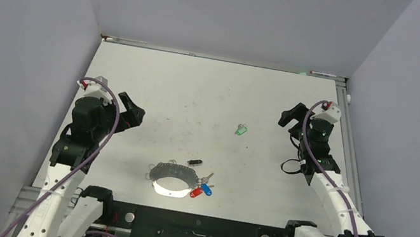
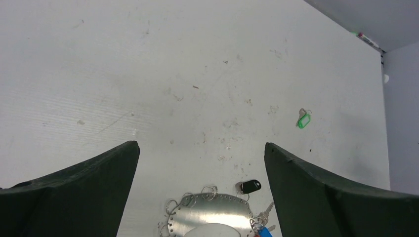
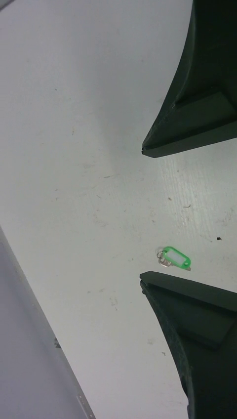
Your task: Put the keys on the keyring
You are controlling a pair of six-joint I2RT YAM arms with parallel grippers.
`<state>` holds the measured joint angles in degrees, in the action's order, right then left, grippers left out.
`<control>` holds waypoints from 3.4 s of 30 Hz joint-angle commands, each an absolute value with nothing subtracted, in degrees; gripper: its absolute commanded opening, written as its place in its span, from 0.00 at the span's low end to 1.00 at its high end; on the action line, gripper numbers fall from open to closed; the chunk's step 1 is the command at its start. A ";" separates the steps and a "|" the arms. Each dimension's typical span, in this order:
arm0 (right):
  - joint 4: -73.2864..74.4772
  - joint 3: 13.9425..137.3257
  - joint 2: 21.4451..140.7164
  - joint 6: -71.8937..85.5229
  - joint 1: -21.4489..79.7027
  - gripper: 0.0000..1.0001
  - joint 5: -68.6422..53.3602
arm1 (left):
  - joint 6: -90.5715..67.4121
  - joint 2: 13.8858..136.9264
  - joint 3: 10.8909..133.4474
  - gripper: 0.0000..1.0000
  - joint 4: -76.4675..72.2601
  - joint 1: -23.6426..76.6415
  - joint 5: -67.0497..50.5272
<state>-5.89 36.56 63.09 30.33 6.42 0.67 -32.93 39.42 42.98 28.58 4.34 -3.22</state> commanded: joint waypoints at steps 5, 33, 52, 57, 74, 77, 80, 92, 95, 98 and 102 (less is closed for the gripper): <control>5.29 43.02 61.68 27.26 7.24 0.90 7.34 | -29.50 36.74 43.00 0.96 29.92 2.91 -10.98; 11.33 64.60 96.51 16.21 22.23 0.75 -5.34 | -27.21 37.65 42.71 0.96 30.73 6.19 -13.34; 12.81 65.68 97.59 21.93 41.01 0.56 -5.65 | -27.42 37.97 42.61 0.95 30.46 6.07 -13.88; 7.99 64.11 96.38 28.56 53.15 0.53 -1.06 | -27.34 36.59 42.89 0.91 31.15 5.82 -11.97; 11.30 71.63 105.63 37.99 64.88 0.37 7.42 | -27.16 33.93 42.98 0.90 31.99 5.89 -9.42; 11.75 72.80 107.79 38.34 64.95 0.33 7.39 | -27.16 34.01 42.96 0.90 31.97 5.89 -9.45; 11.65 73.74 109.62 38.56 64.95 0.32 6.70 | -27.14 34.10 42.98 0.90 31.99 5.89 -9.56; 10.89 74.79 112.27 39.67 64.78 0.26 5.72 | -27.16 34.28 42.89 0.90 31.89 5.89 -9.74; 10.90 74.83 112.65 39.84 64.77 0.25 5.59 | -27.08 34.19 42.89 0.90 31.90 5.89 -9.68; 11.03 74.79 112.67 39.90 64.77 0.23 5.58 | -27.10 34.12 42.89 0.90 31.97 5.89 -9.69; 11.20 74.75 112.83 40.11 64.75 0.21 5.49 | -27.16 34.10 42.89 0.90 31.99 5.89 -9.67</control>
